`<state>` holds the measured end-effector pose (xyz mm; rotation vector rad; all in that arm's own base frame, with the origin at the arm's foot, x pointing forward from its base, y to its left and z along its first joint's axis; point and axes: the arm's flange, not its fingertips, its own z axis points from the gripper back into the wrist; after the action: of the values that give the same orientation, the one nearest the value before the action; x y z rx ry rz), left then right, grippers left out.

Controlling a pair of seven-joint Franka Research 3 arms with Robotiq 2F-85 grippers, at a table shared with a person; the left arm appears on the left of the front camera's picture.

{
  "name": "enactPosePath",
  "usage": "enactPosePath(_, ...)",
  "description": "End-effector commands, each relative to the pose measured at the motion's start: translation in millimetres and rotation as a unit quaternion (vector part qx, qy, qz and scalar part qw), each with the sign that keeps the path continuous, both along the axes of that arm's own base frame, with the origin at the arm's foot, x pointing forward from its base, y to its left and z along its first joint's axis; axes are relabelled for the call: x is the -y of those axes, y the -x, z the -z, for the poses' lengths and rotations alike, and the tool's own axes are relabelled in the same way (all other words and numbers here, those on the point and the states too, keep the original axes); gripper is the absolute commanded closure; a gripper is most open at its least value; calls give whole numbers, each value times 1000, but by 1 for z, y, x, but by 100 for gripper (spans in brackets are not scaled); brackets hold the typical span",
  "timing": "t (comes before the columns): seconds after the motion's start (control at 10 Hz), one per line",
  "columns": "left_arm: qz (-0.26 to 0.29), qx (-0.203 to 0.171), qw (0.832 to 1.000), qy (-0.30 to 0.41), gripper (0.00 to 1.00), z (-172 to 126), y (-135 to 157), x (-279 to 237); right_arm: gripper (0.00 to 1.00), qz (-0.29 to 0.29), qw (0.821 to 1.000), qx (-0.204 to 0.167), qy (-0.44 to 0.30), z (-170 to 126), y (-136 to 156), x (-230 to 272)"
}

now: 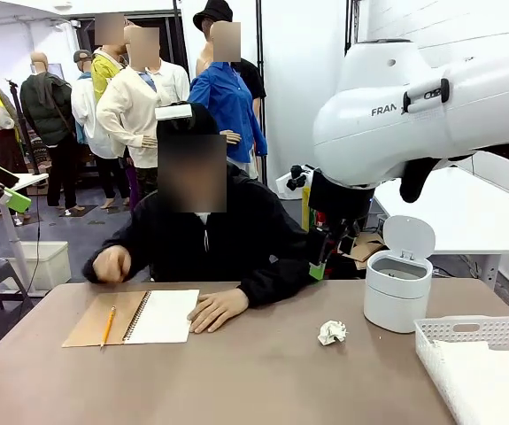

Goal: Sort the paper based on its condition.
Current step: If a person hands you a paper, place it in the Organizing basket , and if it's crumpled, put it in the Trash can.

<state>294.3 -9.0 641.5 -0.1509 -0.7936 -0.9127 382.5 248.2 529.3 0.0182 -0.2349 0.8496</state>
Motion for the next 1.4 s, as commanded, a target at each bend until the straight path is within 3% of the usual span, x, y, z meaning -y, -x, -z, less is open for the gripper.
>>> enactPosePath(0.0, -4, 4, 1000, 1, 0, 0, -1, -1, 0, -8, 1000, -4, -10, -1, 4, -5)
enactPosePath(0.3, -4, 4, 1000, 1, 0, 0, -1, -1, 0, -3, 1000, 0, -2, -1, 2, -2)
enactPosePath(0.8, -4, 4, 1000, 1, 0, 0, -1, -1, 0, 139, 988, -67, 21, 90, -74, -5)
enactPosePath(1.3, -4, 4, 1000, 1, 0, 0, -1, -1, 0, 186, 979, -67, 54, 171, -111, -14)
